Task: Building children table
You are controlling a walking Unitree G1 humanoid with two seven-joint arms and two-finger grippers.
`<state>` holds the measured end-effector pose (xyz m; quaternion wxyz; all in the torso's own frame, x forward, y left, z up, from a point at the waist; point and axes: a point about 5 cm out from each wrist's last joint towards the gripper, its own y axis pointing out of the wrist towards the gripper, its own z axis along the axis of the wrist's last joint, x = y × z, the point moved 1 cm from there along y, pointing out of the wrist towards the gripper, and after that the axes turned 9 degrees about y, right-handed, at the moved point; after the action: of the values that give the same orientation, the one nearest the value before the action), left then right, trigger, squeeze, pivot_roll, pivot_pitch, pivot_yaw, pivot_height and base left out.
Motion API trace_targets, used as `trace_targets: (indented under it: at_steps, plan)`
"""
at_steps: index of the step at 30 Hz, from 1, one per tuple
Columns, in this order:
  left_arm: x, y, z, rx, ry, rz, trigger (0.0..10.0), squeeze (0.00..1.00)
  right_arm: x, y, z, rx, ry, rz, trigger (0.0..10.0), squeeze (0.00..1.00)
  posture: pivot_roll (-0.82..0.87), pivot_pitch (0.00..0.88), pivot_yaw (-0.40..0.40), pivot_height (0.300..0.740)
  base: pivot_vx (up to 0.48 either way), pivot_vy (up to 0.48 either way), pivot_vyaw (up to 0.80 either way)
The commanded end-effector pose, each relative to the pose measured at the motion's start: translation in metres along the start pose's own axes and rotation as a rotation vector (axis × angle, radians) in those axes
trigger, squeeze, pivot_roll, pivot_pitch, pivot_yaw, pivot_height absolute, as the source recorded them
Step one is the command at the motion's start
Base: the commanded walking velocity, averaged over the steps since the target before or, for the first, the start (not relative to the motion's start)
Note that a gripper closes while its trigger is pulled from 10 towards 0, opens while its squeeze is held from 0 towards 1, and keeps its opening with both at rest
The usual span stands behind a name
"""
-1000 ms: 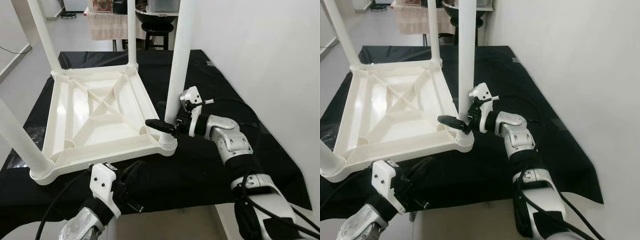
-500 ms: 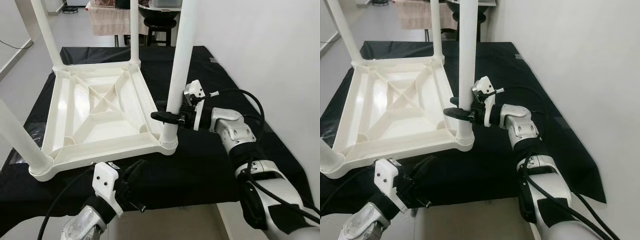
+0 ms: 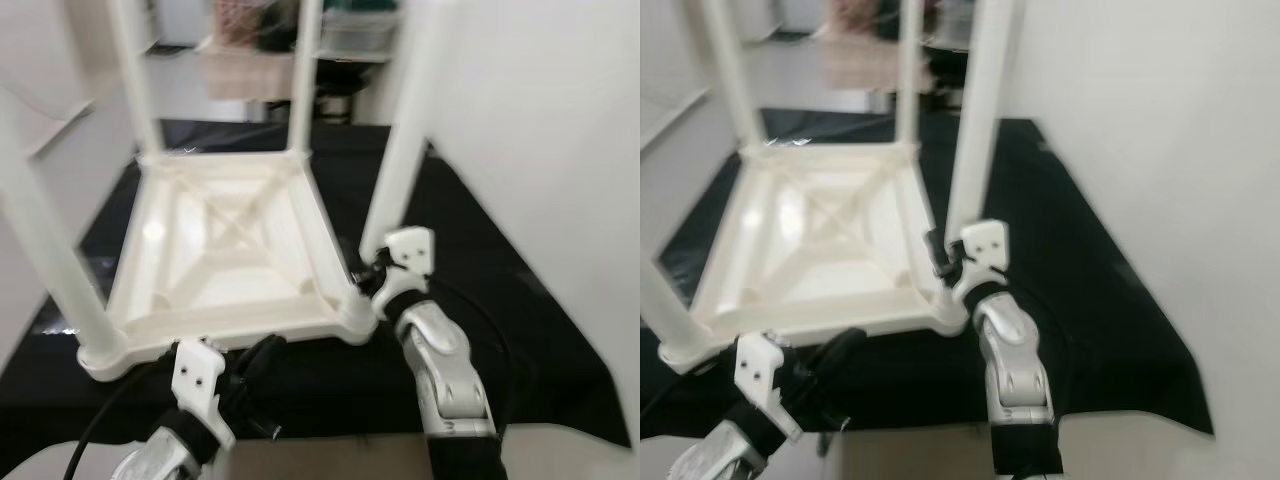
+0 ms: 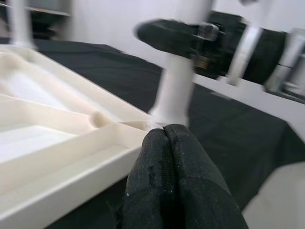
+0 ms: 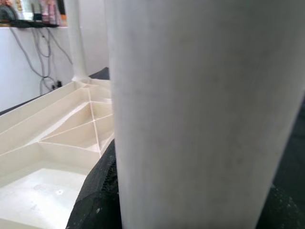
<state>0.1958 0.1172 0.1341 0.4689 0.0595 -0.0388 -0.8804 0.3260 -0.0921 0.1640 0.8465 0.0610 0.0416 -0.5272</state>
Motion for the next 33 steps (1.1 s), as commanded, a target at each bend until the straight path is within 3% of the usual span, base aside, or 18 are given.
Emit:
trace_targets:
  at_steps: [1,2,5,6,8,10,11,12,13,14,15,17,19,26,27,29,30,33]
  plan:
    - [0.001,-0.001,0.000,-0.005,-0.008,-0.004,10.0,0.00,0.004,-0.004,-0.036,-0.175,0.005,-0.008,0.0,0.00,0.08,0.089,-0.116,0.740,0.000,0.000,0.00]
    - [0.001,-0.001,0.000,-0.004,-0.006,0.001,10.0,0.00,0.006,-0.003,-0.037,-0.184,0.011,-0.034,10.0,0.00,0.08,0.093,-0.111,0.740,0.000,0.000,0.00]
    - [0.001,-0.001,0.000,-0.003,-0.005,0.005,10.0,0.00,0.003,-0.002,-0.036,-0.194,0.038,-0.041,10.0,0.00,0.08,0.092,-0.110,0.740,0.000,0.000,0.00]
    - [0.001,-0.001,0.000,-0.003,-0.005,0.004,10.0,0.00,-0.001,0.000,-0.033,-0.193,0.060,-0.006,10.0,1.00,0.08,0.089,-0.108,0.740,0.000,0.000,0.00]
    - [0.001,0.000,0.000,-0.002,-0.006,0.003,10.0,0.00,-0.004,0.002,-0.030,-0.191,0.075,0.029,10.0,1.00,0.08,0.089,-0.108,0.740,0.000,0.000,0.00]
    - [0.000,0.000,0.000,-0.003,-0.006,0.000,10.0,0.00,-0.015,0.010,-0.013,-0.154,0.071,0.205,10.0,1.00,0.09,0.079,-0.107,0.740,0.000,0.000,0.00]
    - [0.000,0.000,0.000,-0.003,-0.006,0.000,10.0,0.00,-0.015,0.010,-0.013,-0.154,0.071,0.205,10.0,1.00,0.09,0.079,-0.107,0.740,0.000,0.000,0.00]
    - [0.000,0.001,-0.001,-0.003,-0.005,0.000,10.0,0.00,-0.018,0.013,-0.001,-0.135,0.053,0.338,10.0,0.59,0.10,0.073,-0.108,0.740,0.000,0.000,0.00]
    - [0.000,0.001,-0.001,-0.003,-0.005,0.000,10.0,0.00,-0.018,0.013,-0.001,-0.135,0.053,0.338,10.0,0.59,0.10,0.073,-0.108,0.740,0.000,0.000,0.00]
    - [0.000,0.002,-0.001,-0.004,-0.005,0.000,10.0,0.00,-0.019,0.014,0.009,-0.122,0.031,0.454,10.0,0.05,0.10,0.072,-0.109,0.740,0.000,0.000,0.00]
    - [0.000,0.002,-0.001,-0.004,-0.005,0.000,10.0,0.00,-0.019,0.014,0.009,-0.122,0.031,0.454,10.0,0.05,0.10,0.072,-0.109,0.740,0.000,0.000,0.00]
    - [0.000,0.003,-0.001,-0.004,-0.002,0.002,10.0,0.00,-0.011,0.014,0.021,-0.150,-0.014,0.685,10.0,0.00,0.12,0.062,-0.114,0.740,0.000,0.000,0.00]
    - [0.000,0.003,-0.001,-0.004,-0.001,0.003,10.0,0.00,-0.004,0.015,0.022,-0.177,-0.031,0.749,10.0,0.00,0.12,0.062,-0.114,0.740,0.000,0.000,0.00]
    - [0.001,0.004,-0.003,-0.007,0.005,0.006,10.0,0.00,0.018,0.038,0.028,-0.286,-0.031,0.778,10.0,0.00,0.14,0.052,-0.121,0.740,0.000,0.000,0.00]
    - [0.001,0.004,-0.003,-0.008,0.006,0.006,10.0,0.00,0.019,0.040,0.028,-0.297,-0.031,0.772,4.5,0.00,0.14,0.051,-0.122,0.740,0.000,0.000,0.00]
    - [0.001,0.004,-0.003,-0.008,0.006,0.006,10.0,0.00,0.020,0.041,0.028,-0.303,-0.032,0.767,4.5,0.00,0.14,0.051,-0.121,0.740,0.000,0.000,0.00]
    - [0.001,0.005,-0.003,-0.008,0.006,0.006,10.0,0.00,0.021,0.041,0.027,-0.314,-0.040,0.768,0.0,0.00,0.14,0.051,-0.121,0.740,0.000,0.000,0.00]
    - [0.001,0.005,-0.003,-0.008,0.006,0.006,10.0,0.00,0.022,0.042,0.027,-0.320,-0.041,0.768,0.0,0.00,0.14,0.051,-0.121,0.740,0.000,0.000,0.00]
